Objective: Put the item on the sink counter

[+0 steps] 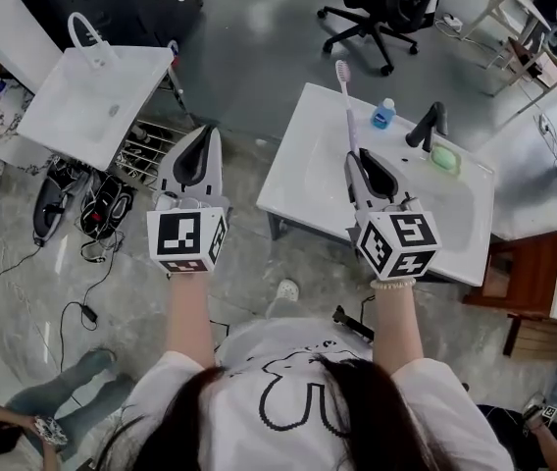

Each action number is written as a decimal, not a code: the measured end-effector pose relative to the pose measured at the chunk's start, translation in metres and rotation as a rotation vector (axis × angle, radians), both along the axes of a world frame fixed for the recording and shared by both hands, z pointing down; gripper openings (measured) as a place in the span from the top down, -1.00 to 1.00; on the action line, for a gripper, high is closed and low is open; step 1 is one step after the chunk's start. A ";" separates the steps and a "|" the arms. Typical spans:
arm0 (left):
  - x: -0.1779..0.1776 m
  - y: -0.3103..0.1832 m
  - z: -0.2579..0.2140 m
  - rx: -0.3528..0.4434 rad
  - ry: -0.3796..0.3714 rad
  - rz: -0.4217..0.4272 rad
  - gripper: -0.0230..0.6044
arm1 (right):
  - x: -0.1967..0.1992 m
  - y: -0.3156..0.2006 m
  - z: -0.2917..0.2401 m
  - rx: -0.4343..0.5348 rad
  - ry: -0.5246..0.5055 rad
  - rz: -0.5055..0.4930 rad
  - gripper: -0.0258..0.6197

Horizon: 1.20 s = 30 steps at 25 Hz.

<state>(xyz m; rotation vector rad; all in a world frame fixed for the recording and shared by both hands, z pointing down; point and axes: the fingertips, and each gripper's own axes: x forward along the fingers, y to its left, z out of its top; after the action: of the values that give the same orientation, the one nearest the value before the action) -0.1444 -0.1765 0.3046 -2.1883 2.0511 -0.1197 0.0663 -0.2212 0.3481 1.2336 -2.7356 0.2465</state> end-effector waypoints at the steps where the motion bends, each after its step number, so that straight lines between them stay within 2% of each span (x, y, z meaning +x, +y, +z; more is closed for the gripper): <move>1: -0.001 -0.003 0.003 -0.008 0.000 0.003 0.90 | -0.002 -0.003 0.006 -0.015 0.005 0.001 0.68; 9: -0.011 -0.022 0.035 -0.071 0.020 0.038 0.90 | -0.015 -0.010 0.058 -0.132 0.043 0.022 0.68; 20: -0.028 -0.055 0.075 -0.161 0.060 0.159 0.90 | -0.048 0.001 0.131 -0.310 0.118 0.107 0.68; 30: -0.055 -0.074 0.095 -0.198 0.103 0.191 0.90 | -0.073 0.007 0.201 -0.533 0.148 0.173 0.68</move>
<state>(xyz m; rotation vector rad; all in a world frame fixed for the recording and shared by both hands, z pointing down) -0.1991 -0.2501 0.3998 -2.5475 1.9416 -0.2014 -0.0065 -0.2147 0.5494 1.2599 -2.2233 0.8050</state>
